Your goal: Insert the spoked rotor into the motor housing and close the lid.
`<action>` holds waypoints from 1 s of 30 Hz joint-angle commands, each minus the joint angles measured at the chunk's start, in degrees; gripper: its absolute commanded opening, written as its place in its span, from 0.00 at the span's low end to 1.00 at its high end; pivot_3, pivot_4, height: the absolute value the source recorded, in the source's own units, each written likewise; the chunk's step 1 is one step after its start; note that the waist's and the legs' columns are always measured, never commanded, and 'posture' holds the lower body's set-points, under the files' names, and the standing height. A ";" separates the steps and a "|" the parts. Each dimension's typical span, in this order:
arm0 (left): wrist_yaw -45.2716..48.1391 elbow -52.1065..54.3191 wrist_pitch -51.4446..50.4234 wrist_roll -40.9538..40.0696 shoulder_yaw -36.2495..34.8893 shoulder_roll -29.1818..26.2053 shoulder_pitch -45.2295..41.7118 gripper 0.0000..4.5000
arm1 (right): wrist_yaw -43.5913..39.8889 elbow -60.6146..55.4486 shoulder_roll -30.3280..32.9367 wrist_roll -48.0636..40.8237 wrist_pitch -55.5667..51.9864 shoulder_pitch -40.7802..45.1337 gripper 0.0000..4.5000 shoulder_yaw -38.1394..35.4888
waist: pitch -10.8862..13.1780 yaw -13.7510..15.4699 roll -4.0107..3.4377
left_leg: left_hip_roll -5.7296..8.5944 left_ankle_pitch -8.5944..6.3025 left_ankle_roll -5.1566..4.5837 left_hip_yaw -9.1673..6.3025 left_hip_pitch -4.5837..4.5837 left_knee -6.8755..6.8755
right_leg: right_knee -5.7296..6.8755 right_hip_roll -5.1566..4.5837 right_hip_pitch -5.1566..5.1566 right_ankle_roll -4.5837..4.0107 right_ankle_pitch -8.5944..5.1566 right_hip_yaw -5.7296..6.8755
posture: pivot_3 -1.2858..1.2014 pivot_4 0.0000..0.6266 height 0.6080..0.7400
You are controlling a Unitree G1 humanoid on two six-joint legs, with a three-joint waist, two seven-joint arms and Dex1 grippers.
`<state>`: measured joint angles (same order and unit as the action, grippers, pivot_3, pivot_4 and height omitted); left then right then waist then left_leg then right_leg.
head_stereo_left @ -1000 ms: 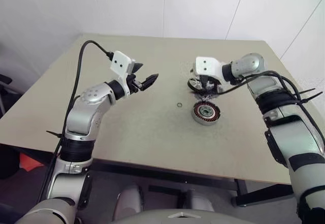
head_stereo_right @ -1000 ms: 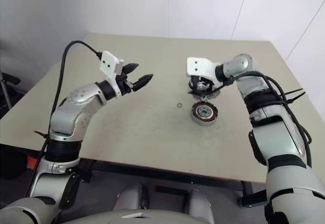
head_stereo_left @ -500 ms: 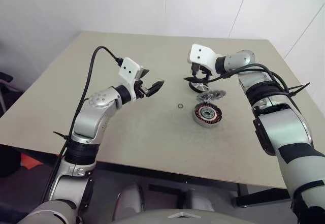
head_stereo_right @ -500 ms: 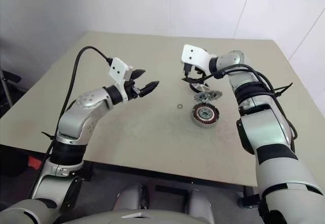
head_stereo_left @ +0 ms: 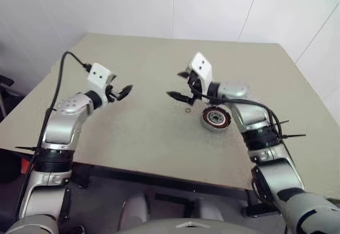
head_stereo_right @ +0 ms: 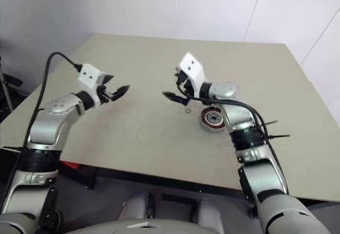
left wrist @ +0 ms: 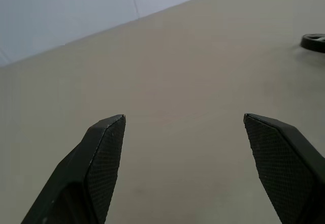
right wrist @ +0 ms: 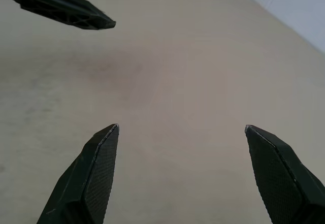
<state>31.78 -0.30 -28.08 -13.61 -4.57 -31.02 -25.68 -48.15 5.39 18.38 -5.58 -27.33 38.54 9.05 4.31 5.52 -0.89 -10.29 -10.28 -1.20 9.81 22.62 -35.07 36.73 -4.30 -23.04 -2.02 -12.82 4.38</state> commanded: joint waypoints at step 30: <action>0.07 -1.09 3.20 1.57 3.20 6.76 -2.03 0.88 | -12.11 38.79 44.36 25.10 45.09 21.42 1.00 9.31 | 0.06 -0.18 0.10 | 0.34 -0.05 -0.07 0.18 -0.51 0.64 | -0.17 -0.01 0.21 -0.03 -0.04 -0.40 | 0.52 0.00 1.00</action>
<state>31.95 -2.20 -26.19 -12.17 -1.43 -24.37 -26.77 -55.36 44.64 61.52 19.06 13.67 57.42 18.10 4.37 5.35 -0.78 -9.95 -10.37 -1.35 10.02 22.29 -34.49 36.62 -4.31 -23.02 -2.08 -12.86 3.97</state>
